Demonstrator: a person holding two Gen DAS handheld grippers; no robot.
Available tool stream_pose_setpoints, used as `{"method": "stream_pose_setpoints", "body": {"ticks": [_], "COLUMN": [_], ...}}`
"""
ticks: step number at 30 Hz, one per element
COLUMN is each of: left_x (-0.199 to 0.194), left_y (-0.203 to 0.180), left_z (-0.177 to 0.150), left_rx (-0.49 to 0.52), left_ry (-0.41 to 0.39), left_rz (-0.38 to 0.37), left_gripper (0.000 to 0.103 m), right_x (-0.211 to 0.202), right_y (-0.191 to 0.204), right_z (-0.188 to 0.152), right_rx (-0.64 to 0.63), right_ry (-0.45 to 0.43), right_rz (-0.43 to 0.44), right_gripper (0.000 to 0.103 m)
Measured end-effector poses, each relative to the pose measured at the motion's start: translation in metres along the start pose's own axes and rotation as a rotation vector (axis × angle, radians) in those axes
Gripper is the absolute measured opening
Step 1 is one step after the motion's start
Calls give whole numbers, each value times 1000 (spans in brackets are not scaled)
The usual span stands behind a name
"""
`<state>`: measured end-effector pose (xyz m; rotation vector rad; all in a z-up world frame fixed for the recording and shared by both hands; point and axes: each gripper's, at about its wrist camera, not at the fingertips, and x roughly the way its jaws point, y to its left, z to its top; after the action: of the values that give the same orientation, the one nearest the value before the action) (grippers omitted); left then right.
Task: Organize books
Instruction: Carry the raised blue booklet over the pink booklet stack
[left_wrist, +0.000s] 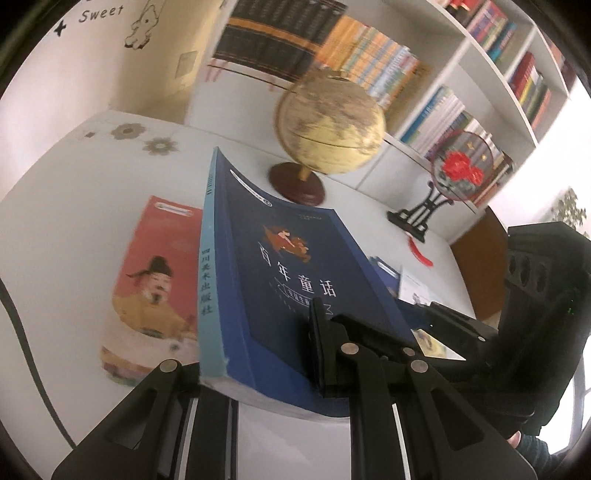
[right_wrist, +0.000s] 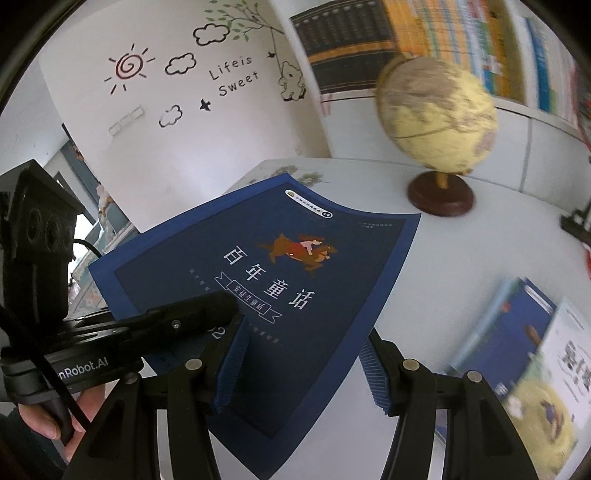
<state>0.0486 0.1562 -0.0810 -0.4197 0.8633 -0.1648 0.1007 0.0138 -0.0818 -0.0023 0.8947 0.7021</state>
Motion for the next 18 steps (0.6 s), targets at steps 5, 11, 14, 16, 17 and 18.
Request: {"method": "stream_pose_setpoints", "body": {"ticks": [5, 11, 14, 16, 17, 18], "left_x": [13, 29, 37, 40, 44, 47], "left_y": [40, 75, 88, 93, 95, 97], "left_z": [7, 1, -5, -8, -10, -12], "left_rx": [-47, -95, -120, -132, -130, -123], "left_ry": [13, 52, 86, 106, 124, 144], "left_rz": [-17, -27, -28, -30, -20, -3], "left_gripper": [13, 14, 14, 14, 13, 14], "right_x": [36, 74, 90, 101, 104, 107], "right_y": [18, 23, 22, 21, 19, 17], "right_z": [12, 13, 8, 2, 1, -1], "right_rx": [-11, 11, 29, 52, 61, 73], "right_ry": [29, 83, 124, 152, 156, 161], "right_rz": [-24, -49, -44, -45, -45, -45], "right_gripper": [58, 58, 58, 58, 58, 58]}}
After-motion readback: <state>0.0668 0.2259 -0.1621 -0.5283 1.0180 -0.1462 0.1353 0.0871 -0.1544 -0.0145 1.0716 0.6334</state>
